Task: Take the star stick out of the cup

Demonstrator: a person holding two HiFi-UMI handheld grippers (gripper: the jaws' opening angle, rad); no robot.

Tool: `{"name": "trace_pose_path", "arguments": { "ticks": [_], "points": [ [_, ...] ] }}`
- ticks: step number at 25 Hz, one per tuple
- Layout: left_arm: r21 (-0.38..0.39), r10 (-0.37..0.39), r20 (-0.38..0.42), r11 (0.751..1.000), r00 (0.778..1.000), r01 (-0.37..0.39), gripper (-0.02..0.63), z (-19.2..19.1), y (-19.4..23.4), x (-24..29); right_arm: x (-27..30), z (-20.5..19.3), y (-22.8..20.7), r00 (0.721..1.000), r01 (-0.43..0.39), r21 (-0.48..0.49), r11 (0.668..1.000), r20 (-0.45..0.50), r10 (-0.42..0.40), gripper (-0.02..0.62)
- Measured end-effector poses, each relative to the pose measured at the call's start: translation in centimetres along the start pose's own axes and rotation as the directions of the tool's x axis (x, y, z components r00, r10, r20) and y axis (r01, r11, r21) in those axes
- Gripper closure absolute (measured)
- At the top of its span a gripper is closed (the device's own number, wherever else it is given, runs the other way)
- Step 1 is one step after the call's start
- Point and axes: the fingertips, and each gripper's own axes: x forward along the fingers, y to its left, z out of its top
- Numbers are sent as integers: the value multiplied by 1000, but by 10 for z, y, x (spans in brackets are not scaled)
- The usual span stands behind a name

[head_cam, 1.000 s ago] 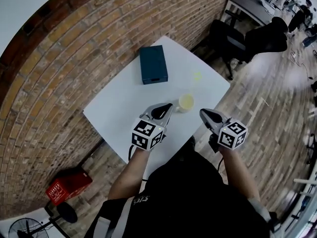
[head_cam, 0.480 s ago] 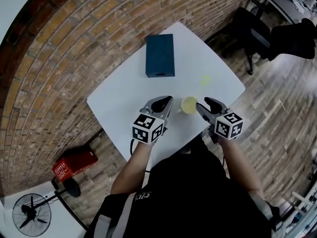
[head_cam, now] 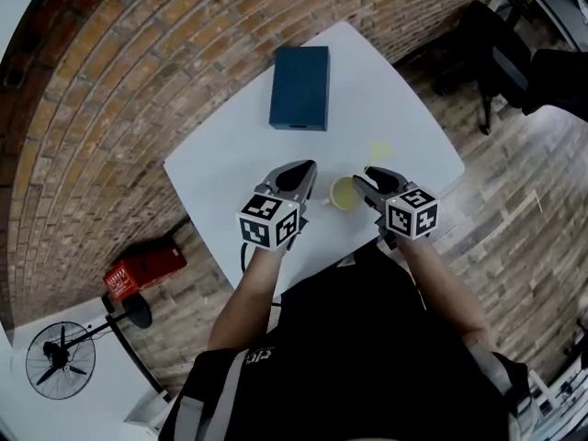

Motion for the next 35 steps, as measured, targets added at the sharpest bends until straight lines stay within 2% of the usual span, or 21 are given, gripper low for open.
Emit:
{"name": "trace_pose_path", "arguments": {
  "ticks": [5,8,13,19,24,29,35],
  "points": [
    [-9,25,4,1000,1000,-25,598,3,5,-7,2,7,-9,999,37,-12,999,-8,-37,545],
    [-10,30,18,999,999,-30,598,5,10,-14,1,9,-8,999,53,-5,999,2,-53,551],
    [-9,5,30,1000,1000,-5,598,1,12,-24,-4,13,7,998,66,-52,996,25,-64,578],
    [-8,-51,71,999,996,52,598,-1,9,-53,-20,31,32,985,145,-104,984,107,-134,579],
    [36,-117,122,993,986,114,598,15,10,-76,-45,57,55,958,236,-147,961,203,-204,580],
    [89,-158,154,985,975,145,600,23,11,-105,-88,77,92,899,323,-133,937,353,-259,580],
    [130,-162,155,981,975,142,600,33,9,-128,-137,100,126,857,361,-181,915,452,-249,580]
  ]
}}
